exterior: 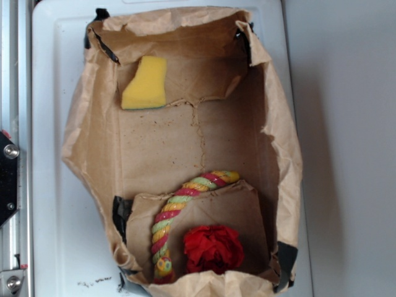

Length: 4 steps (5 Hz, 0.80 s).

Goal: Grab the red paper.

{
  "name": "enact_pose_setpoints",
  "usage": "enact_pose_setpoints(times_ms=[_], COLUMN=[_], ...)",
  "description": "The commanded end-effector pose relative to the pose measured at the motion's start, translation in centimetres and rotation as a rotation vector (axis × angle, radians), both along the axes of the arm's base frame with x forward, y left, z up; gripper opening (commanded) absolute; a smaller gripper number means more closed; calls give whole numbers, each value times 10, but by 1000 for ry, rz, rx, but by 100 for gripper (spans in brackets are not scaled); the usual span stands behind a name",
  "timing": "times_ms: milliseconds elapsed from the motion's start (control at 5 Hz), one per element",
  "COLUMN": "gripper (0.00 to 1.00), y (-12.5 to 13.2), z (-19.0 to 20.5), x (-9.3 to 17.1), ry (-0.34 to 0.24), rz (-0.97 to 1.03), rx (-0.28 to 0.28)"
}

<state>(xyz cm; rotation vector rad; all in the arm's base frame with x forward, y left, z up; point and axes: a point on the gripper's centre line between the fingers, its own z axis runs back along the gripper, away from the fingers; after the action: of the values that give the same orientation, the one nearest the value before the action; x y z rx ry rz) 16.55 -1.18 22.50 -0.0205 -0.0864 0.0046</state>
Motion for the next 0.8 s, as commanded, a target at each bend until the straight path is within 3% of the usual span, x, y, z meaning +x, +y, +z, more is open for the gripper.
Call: enact_pose_setpoints(times_ms=[0,200,400,600], gripper=[100,100,100,100], y=[32,39,47,51], z=[-22,-39,-60,-83], x=[85,106,109,116], ry=[-20,-66,-113,-170], rz=[74,-88,-329,-492], rx=[15,64,68,146])
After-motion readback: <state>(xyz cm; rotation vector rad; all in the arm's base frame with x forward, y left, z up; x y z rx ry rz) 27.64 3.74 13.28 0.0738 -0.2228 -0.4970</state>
